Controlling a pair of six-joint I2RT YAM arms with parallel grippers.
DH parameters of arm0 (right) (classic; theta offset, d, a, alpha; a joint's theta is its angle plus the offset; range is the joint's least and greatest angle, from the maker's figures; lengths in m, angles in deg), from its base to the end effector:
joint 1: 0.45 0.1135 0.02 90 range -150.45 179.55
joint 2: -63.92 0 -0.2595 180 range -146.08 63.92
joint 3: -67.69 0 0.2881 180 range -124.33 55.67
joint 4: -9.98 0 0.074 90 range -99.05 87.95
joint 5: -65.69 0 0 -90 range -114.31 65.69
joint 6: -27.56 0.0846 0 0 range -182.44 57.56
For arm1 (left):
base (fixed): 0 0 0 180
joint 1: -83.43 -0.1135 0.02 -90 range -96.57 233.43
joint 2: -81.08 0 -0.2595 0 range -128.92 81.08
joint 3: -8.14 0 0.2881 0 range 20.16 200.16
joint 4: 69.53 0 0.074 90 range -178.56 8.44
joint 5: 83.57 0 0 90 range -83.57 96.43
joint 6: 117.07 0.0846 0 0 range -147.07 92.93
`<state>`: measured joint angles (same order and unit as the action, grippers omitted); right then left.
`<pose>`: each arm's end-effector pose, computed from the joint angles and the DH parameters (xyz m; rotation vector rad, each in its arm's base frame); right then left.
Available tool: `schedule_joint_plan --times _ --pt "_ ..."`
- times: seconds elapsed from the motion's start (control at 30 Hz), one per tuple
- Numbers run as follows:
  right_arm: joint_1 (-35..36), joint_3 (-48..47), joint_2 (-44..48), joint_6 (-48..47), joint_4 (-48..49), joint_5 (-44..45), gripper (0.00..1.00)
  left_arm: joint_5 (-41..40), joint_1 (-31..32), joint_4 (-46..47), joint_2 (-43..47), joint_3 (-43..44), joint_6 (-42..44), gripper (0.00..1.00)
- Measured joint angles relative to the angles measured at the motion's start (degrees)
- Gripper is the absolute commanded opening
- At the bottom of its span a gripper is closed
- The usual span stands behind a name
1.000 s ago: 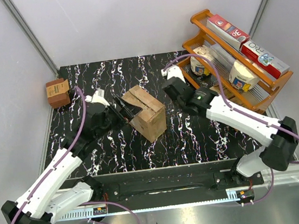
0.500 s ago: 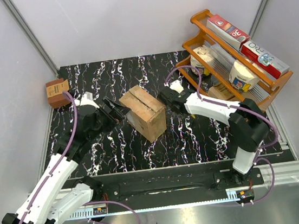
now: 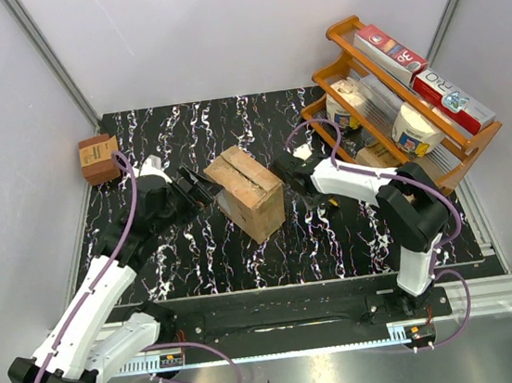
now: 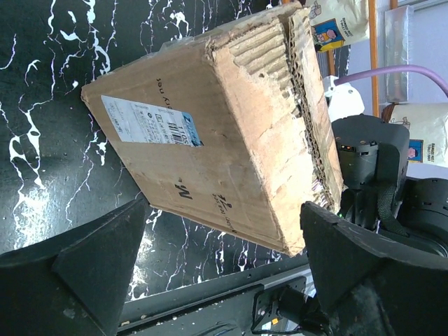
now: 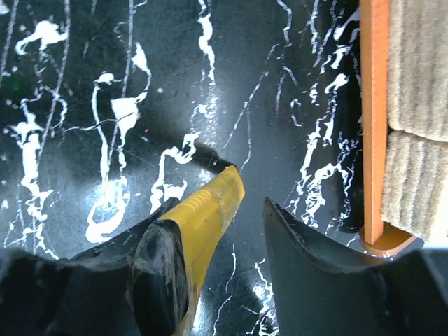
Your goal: Unpack the express box
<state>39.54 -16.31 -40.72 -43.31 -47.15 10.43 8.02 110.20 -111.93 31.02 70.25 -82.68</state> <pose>0.3264 0.2109 0.1228 -0.3856 2.5769 -0.5709 0.2418 -0.1246 0.2925 -0.5380 2.1637 -0.8650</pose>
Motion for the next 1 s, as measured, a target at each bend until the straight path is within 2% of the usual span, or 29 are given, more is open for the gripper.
schedule_joint_plan --times 0.07,0.2,0.77,1.0 --pt "0.0 0.0 0.0 -0.24 0.26 -1.33 0.63 0.17 -0.24 0.0 -0.2 0.02 0.2 0.96" --pt "0.0 -0.04 1.22 -0.7 0.35 -3.89 0.65 0.57 -0.61 0.02 -0.63 0.02 0.37 0.96" --pt "-0.02 -8.9 15.41 -1.49 -0.85 -11.41 0.68 2.95 -1.22 0.55 -3.04 0.02 0.76 0.97" --pt "-0.04 -12.7 23.74 -5.92 2.82 -21.73 0.68 5.42 -1.22 2.38 -4.87 0.02 1.29 0.98"
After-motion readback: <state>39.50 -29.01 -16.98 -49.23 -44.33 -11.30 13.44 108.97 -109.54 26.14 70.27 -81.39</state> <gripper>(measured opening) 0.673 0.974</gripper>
